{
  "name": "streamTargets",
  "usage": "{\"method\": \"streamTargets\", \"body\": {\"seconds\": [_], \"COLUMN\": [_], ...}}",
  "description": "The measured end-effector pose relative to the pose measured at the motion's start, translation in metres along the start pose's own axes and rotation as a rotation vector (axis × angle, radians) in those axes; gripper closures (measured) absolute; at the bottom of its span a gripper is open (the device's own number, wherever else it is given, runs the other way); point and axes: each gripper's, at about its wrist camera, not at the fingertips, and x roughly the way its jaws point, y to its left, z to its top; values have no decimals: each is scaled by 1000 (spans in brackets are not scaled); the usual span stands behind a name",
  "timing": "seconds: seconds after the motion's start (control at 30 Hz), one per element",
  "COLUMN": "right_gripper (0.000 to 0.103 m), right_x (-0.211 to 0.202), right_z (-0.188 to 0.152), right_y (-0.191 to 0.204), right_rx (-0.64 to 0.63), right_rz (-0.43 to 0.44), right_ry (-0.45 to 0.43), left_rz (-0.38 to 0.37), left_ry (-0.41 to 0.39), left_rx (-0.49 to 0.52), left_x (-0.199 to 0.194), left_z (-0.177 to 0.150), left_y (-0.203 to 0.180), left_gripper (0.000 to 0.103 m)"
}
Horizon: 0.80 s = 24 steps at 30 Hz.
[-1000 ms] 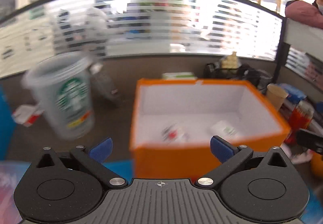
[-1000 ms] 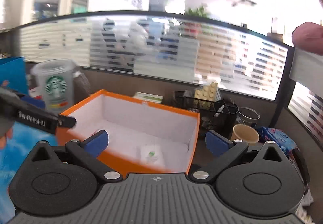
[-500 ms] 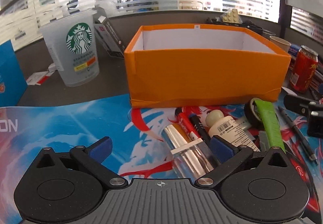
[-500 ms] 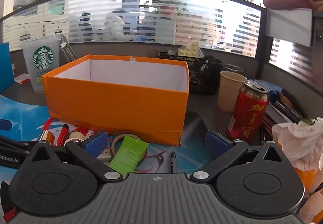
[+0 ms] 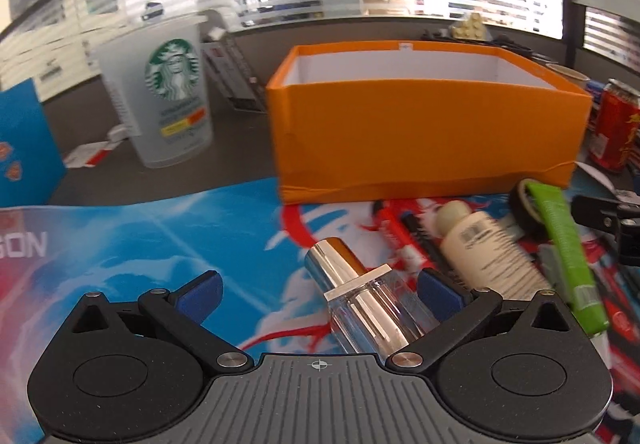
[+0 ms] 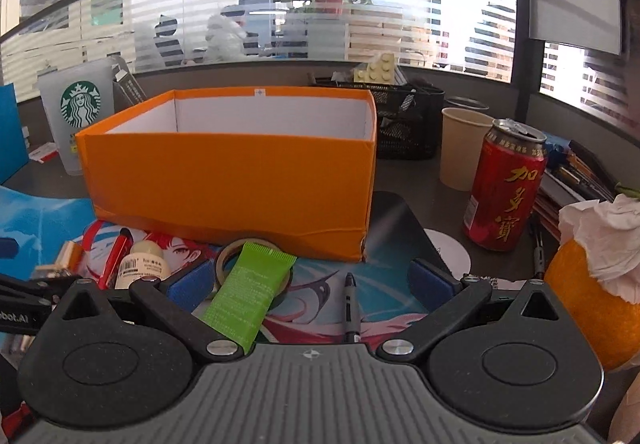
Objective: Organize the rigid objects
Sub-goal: 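Grasp the silver cylinder with left gripper while right grasps the cream bottle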
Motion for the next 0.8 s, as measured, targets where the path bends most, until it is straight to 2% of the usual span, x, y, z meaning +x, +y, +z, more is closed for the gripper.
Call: {"method": "streamTargets", "body": {"seconds": [0.27,0.43,0.63,0.8], "right_gripper": [0,0,0,0], "right_x": [8,14,19,22], "right_z": [-8,-11,-14,-15], "right_y": [11,17,27,22], "right_rx": [5,-1,-5,41], "right_rz": [70,59,39,39], "right_ry": [38,59,78,86], "left_rz": [1,-12,-66,-61], "left_ry": [2,48,96,86], "left_rx": [-48,-129,-232,-241], "left_x": [-6,-2,-1,-11], "left_z": [-9,-15,-24,-32], "left_y": [32,57,74,67], "left_gripper": [0,0,0,0]}}
